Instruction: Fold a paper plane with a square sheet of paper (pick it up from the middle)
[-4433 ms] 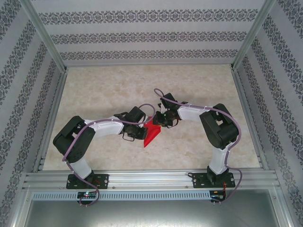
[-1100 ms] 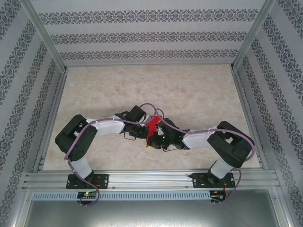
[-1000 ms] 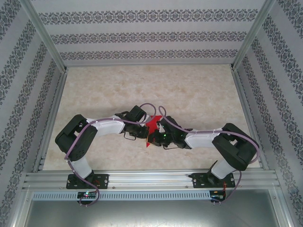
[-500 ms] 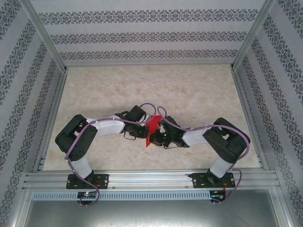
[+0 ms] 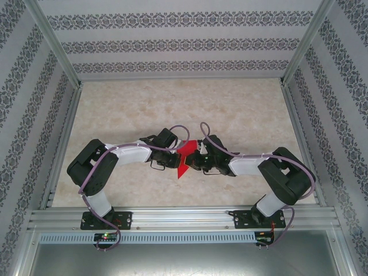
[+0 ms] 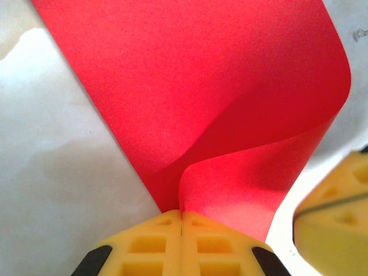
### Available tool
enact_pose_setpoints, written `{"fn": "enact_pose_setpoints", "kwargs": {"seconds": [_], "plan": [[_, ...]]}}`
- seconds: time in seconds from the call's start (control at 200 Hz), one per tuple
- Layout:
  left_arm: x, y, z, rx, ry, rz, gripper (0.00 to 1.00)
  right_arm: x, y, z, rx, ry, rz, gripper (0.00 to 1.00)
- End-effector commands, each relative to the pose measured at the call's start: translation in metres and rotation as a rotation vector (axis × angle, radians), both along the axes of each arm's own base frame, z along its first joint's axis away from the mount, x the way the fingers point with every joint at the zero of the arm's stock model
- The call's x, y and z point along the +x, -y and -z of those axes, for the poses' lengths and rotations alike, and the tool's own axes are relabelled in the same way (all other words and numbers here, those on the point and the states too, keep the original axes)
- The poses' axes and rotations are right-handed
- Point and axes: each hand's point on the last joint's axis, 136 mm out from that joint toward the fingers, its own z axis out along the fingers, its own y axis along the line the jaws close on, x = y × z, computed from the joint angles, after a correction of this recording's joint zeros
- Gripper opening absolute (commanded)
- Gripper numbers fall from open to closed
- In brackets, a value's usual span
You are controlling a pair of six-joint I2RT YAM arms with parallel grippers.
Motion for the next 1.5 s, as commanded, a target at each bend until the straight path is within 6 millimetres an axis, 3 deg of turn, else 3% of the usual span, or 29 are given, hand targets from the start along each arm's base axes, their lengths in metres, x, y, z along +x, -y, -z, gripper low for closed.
{"fn": "enact_pose_setpoints", "kwargs": {"seconds": [0.0,0.23,0.42,0.515,0.644,0.709,0.999,1.264,1.319,1.494], "plan": [[-0.008,-0.012,0.013,0.065,-0.050,0.001,0.00,0.000,-0.003,0.005,-0.001,0.001,-0.043,0.05],[-0.008,-0.013,0.013,0.069,-0.051,0.000,0.00,0.000,-0.002,0.025,-0.026,-0.033,-0.042,0.05],[-0.008,-0.013,0.013,0.071,-0.050,0.000,0.00,-0.012,0.018,0.060,-0.137,-0.120,-0.014,0.05],[-0.008,-0.014,0.014,0.076,-0.050,0.000,0.00,-0.007,0.012,0.044,-0.074,-0.093,-0.007,0.05],[-0.007,-0.014,0.014,0.077,-0.050,-0.003,0.00,0.011,0.006,0.000,-0.001,0.003,-0.008,0.06],[-0.007,-0.014,0.014,0.080,-0.048,-0.003,0.00,0.017,0.007,-0.010,0.000,0.034,-0.012,0.07],[-0.008,-0.014,0.014,0.081,-0.051,-0.004,0.00,0.025,0.014,0.009,-0.011,-0.001,0.001,0.07],[-0.007,-0.014,0.013,0.079,-0.046,-0.004,0.00,0.015,0.031,0.052,-0.102,-0.085,0.028,0.07],[-0.008,-0.014,0.013,0.078,-0.048,-0.004,0.00,0.015,0.028,0.048,-0.078,-0.087,0.026,0.07],[-0.008,-0.015,0.013,0.079,-0.047,-0.004,0.00,0.028,0.026,0.004,-0.033,0.006,0.035,0.08]]}}
